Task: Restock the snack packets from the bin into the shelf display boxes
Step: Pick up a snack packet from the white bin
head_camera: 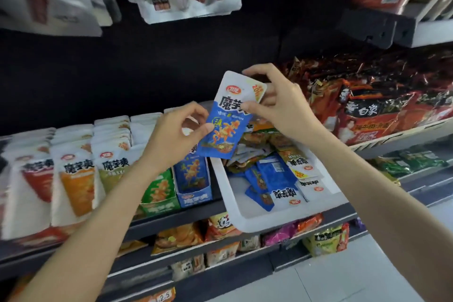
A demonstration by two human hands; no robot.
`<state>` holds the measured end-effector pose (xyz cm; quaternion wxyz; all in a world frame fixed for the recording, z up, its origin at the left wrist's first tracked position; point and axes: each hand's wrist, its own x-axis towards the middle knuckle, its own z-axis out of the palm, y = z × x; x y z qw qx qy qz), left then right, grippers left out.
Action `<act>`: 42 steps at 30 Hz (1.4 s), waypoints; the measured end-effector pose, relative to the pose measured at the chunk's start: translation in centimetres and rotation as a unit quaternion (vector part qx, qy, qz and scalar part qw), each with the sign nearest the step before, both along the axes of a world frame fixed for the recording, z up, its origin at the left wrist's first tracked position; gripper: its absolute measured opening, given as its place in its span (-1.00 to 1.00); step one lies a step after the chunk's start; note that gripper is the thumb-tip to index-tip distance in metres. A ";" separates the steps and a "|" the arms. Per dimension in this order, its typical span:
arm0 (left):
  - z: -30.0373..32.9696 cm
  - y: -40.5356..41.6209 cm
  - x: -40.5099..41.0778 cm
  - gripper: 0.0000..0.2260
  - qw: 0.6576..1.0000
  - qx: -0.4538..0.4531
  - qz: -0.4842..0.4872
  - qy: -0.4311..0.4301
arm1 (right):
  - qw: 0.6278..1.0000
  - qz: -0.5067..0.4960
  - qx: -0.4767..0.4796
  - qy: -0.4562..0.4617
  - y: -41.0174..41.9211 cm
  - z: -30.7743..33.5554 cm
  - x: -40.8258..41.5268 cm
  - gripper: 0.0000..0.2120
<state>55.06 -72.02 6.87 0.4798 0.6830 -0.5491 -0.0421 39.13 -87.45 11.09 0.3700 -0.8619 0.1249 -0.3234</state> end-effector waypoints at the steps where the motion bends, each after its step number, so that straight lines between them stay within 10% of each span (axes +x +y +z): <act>1: -0.1 1.1 0.6 -0.80 1.000 -0.009 0.024 -0.007 | 1.000 0.014 -0.021 -0.005 0.5 -0.1 1.1 -0.63; 10: -3.4 5.0 3.8 -0.81 0.943 0.061 0.218 -0.242 | 0.969 0.060 -0.233 0.065 3.0 -3.1 7.6 -0.71; 17: -4.3 4.1 4.3 -0.76 0.929 0.040 0.252 -0.269 | 0.914 0.039 -0.336 0.223 3.4 -6.0 10.3 -0.67; 21: -4.7 3.8 3.7 -0.79 0.935 0.040 0.234 -0.264 | 0.884 0.033 -0.399 0.242 3.0 -7.2 10.6 -0.63; 26: -4.7 2.7 1.0 -0.83 0.934 -0.078 0.107 -0.332 | 0.961 -0.007 -0.265 0.073 0.2 -6.3 4.8 -0.74; 30: -3.8 -0.8 -1.9 -0.85 0.918 -0.082 -0.060 -0.383 | 0.952 -0.061 -0.246 0.171 -3.7 -7.6 -2.4 -0.85; 35: -4.4 -8.3 -4.6 -0.74 0.805 0.062 -0.290 -0.513 | 0.822 -0.031 -0.366 0.435 -6.4 -10.2 -7.2 -0.72; 39: -6.1 -12.0 -6.2 -0.49 0.699 0.242 -0.314 -0.595 | 0.834 -0.003 -0.304 0.460 -7.3 -11.0 -8.4 -0.65; 42: -6.7 -13.1 -6.9 -0.47 0.684 0.264 -0.321 -0.599 | 0.848 0.014 -0.260 0.462 -7.5 -11.2 -8.6 -0.68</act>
